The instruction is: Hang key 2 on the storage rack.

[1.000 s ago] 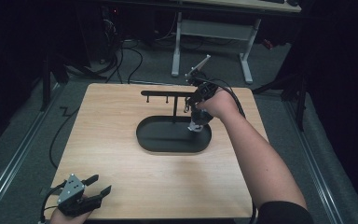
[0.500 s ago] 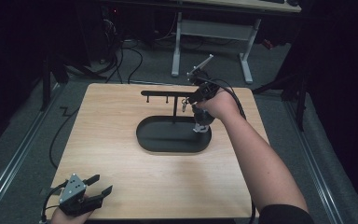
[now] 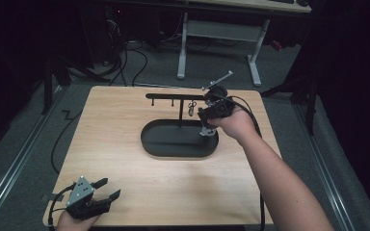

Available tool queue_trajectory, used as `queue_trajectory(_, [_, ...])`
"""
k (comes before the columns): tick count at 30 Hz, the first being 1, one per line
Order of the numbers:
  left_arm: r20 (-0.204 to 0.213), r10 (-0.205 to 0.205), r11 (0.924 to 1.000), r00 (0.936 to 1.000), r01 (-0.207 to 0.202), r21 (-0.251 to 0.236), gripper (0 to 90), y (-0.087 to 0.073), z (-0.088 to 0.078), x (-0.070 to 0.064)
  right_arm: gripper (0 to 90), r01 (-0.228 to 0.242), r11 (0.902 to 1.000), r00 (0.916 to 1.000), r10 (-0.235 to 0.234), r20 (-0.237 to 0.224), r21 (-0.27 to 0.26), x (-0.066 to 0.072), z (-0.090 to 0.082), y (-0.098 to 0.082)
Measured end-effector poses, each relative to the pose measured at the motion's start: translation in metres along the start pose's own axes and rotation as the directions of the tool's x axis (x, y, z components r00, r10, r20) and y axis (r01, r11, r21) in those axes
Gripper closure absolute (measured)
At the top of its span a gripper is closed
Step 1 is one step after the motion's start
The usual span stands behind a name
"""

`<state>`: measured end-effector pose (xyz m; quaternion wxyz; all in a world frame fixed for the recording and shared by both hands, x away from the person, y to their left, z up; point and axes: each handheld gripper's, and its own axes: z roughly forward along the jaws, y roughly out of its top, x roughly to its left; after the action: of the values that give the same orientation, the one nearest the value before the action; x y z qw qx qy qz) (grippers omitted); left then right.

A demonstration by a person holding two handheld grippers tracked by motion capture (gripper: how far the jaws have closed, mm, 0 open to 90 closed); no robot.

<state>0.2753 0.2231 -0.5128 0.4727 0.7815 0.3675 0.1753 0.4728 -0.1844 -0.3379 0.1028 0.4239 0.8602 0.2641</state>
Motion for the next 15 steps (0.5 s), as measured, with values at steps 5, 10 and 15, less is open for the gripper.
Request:
queue_trajectory(5, [0.016,0.014,0.9999,0.9998,-0.014,0.004,34.9,0.004,0.006,-0.002,73.2,-0.009,0.9993,0.9999,0.009,-0.014,-0.037,0.007,0.003,-0.024])
queue_trajectory(10, [0.033,0.024,0.9997,0.9992,-0.024,0.009,34.9,0.007,0.012,-0.005,64.7,0.015,0.9970,0.9999,-0.015,-0.007,-0.075,0.015,0.005,-0.048])
queue_trajectory(15, [0.052,0.033,0.9993,0.9981,-0.034,0.012,34.8,0.010,0.018,-0.008,56.0,0.004,0.9907,0.9999,-0.002,0.014,-0.136,0.023,0.004,-0.079])
